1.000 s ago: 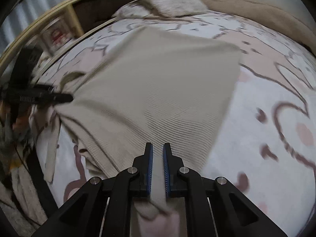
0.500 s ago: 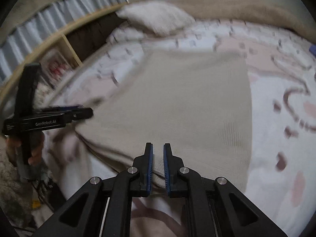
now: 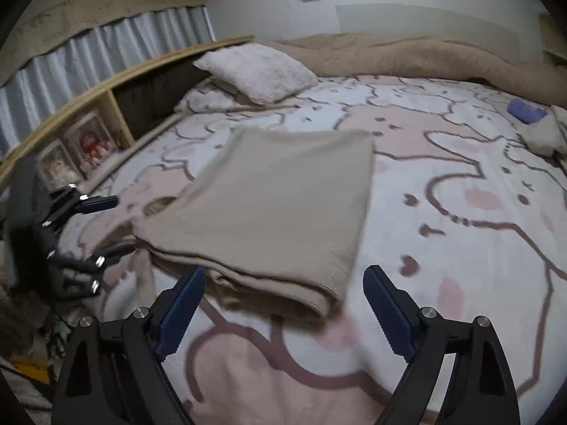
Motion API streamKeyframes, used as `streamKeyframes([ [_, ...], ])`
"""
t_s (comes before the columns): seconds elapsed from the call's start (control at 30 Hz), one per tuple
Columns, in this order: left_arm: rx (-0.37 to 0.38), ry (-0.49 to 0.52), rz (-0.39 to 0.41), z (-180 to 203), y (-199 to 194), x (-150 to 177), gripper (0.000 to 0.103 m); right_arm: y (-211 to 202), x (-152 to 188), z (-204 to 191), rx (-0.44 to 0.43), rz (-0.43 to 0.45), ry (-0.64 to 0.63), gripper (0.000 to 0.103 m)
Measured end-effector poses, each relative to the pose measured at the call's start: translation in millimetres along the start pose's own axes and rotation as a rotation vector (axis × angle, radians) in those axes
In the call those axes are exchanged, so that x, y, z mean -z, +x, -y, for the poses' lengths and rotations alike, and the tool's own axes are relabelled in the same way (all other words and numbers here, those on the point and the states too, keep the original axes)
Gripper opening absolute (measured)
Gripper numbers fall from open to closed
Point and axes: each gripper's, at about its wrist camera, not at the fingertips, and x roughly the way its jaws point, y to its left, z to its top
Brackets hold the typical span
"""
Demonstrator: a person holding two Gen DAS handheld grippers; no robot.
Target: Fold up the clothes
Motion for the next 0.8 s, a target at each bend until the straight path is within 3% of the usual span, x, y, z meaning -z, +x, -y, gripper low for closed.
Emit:
streamKeyframes([
  [0.1, 0.006, 0.160, -0.021, 26, 5, 4, 0.062, 1, 5, 7, 0.052, -0.023, 0.003, 0.090],
  [0.2, -0.045, 0.303, -0.022, 51, 14, 3, 0.062, 5, 9, 18, 0.070, -0.045, 0.043, 0.090],
  [0.47, -0.162, 0.564, 0.004, 92, 47, -12, 0.062, 7, 18, 40, 0.094, -0.077, 0.137, 0.090],
  [0.57, -0.196, 0.602, 0.022, 93, 53, -17, 0.064, 11, 19, 42, 0.104, -0.089, 0.140, 0.090],
  [0.7, -0.281, 0.609, 0.065, 84, 60, -28, 0.089, 17, 19, 41, 0.120, -0.111, 0.124, 0.090],
  [0.8, -0.344, 0.614, 0.084, 72, 65, -32, 0.090, 16, 19, 34, 0.163, -0.119, 0.066, 0.090],
])
